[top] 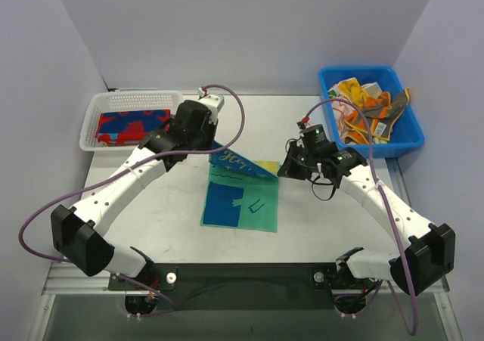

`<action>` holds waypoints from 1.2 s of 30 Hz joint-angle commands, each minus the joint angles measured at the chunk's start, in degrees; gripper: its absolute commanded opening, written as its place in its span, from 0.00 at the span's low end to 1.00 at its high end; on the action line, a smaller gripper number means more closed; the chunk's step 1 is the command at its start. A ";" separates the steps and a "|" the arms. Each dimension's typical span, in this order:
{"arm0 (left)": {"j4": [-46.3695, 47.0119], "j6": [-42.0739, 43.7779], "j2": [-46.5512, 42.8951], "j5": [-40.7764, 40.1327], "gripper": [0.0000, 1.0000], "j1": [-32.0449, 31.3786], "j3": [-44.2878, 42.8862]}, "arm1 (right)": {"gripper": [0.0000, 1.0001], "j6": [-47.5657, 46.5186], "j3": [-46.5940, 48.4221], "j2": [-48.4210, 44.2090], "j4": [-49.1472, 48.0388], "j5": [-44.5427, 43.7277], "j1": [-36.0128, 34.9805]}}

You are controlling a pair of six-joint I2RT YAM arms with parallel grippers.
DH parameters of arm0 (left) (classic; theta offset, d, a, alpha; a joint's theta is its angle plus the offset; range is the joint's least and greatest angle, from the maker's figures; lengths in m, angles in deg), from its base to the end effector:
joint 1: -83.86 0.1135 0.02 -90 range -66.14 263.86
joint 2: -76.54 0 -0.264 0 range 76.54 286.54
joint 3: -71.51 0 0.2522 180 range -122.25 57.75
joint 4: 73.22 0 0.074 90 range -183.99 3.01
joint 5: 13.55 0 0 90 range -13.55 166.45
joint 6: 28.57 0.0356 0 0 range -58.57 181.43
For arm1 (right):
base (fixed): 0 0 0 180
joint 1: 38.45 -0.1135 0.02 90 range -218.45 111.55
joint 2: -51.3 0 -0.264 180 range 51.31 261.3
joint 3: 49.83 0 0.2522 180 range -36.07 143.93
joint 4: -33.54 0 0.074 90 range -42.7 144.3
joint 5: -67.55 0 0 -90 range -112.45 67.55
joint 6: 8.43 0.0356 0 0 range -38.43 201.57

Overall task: Fold and stack the towels
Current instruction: Fold the towel

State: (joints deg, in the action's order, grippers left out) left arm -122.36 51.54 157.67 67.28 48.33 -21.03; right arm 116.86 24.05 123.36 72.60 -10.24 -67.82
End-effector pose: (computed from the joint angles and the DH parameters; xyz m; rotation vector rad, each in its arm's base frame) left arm 0.2579 -0.1772 0.3574 0.4093 2.1939 -0.2574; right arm 0.2380 0.1426 0.3068 -0.0031 2.3419 0.8316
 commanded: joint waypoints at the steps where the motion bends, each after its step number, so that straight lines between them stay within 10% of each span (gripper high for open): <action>1: 1.63 3.03 2.10 -0.68 0.00 2.39 -5.41 | 0.00 -2.94 2.98 0.98 4.41 -2.28 1.68; 30: 3.56 -10.23 -6.68 9.61 0.04 0.46 33.87 | 0.00 1.45 -17.75 7.23 -2.62 6.43 -7.02; 36: 0.22 -14.36 -10.89 7.68 0.17 0.11 35.71 | 0.37 1.63 -19.07 2.05 -4.11 2.92 -7.37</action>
State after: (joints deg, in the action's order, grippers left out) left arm -121.29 40.59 150.48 75.81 48.88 13.96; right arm 118.17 5.82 129.32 69.11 -4.47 -74.94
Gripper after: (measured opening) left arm 0.153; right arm 0.329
